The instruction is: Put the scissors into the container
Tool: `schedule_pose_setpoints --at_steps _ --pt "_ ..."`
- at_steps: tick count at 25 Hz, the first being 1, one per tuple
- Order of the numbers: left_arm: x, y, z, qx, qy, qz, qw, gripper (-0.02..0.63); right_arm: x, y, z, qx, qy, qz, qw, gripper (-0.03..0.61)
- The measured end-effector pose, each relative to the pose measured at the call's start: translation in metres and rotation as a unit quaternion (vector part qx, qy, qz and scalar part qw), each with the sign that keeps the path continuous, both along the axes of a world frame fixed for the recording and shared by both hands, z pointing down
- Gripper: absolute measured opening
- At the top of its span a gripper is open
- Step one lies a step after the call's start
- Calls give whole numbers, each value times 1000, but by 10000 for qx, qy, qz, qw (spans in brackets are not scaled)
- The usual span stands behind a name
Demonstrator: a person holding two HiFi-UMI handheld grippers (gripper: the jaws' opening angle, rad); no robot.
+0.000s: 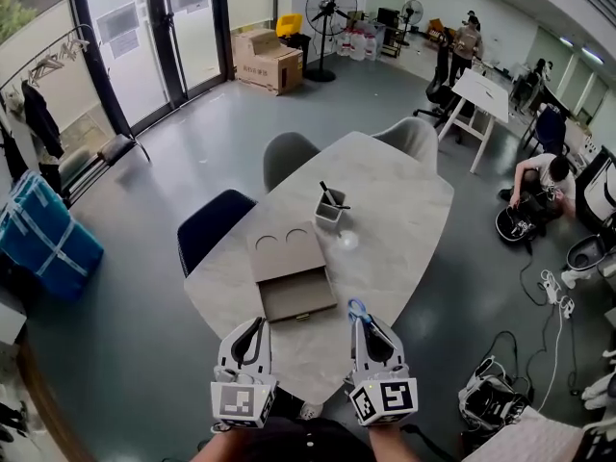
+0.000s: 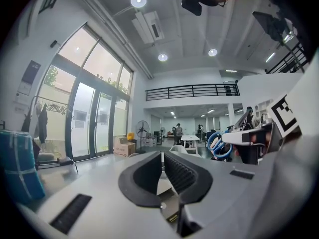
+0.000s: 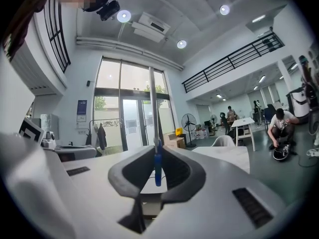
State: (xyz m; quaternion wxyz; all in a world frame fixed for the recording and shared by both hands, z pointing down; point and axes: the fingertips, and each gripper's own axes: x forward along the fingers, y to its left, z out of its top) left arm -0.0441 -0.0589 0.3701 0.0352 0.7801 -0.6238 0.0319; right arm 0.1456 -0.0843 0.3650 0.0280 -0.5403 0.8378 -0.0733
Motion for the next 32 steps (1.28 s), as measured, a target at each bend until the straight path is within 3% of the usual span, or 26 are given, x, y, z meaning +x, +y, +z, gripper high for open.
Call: schedule_pose_setpoints --at_steps 7,18,25,32 --pt "-17 -42 -6 135 84 72 9998 28 -20 -36 -4 73 88 10 9999 38" --pt "-34 -70 15 -156 281 136 9994 28 -53 -69 17 -222 427 -202 9986 38" --pt "-40 -95 56 -575 374 126 9976 28 -63 -95 66 -702 1091 -400 9907 38" --pt "-41 -117 105 -1194 366 289 9917 28 -78 -115 138 -1415 1739 -766 9715 38"
